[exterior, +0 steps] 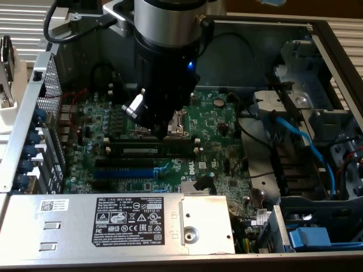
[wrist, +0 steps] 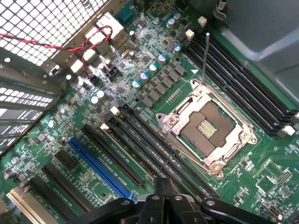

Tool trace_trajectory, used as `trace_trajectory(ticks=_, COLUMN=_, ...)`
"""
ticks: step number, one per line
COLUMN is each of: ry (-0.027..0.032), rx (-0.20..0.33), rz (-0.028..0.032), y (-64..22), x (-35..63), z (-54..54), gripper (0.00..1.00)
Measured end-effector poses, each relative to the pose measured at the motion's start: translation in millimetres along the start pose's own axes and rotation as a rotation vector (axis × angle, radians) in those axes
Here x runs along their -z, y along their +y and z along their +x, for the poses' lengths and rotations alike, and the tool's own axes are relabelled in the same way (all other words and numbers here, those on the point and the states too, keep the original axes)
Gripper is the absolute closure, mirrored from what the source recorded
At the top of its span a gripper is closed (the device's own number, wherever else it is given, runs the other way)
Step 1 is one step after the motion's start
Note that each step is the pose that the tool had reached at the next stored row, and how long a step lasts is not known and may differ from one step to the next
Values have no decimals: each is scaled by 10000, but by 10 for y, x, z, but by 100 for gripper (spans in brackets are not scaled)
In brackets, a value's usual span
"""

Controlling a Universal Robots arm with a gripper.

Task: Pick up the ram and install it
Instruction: 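Press down the ram until it locks into place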

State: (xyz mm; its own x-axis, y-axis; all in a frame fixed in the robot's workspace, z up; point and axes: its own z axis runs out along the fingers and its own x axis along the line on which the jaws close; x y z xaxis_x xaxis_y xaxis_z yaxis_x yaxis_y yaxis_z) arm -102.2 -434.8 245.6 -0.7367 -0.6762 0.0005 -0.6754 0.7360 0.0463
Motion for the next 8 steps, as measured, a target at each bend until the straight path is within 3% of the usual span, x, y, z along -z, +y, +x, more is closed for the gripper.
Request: trace_trajectory(ticks=8, ry=-35, rx=-1025, rz=6, y=0, x=0, z=0, gripper=90)
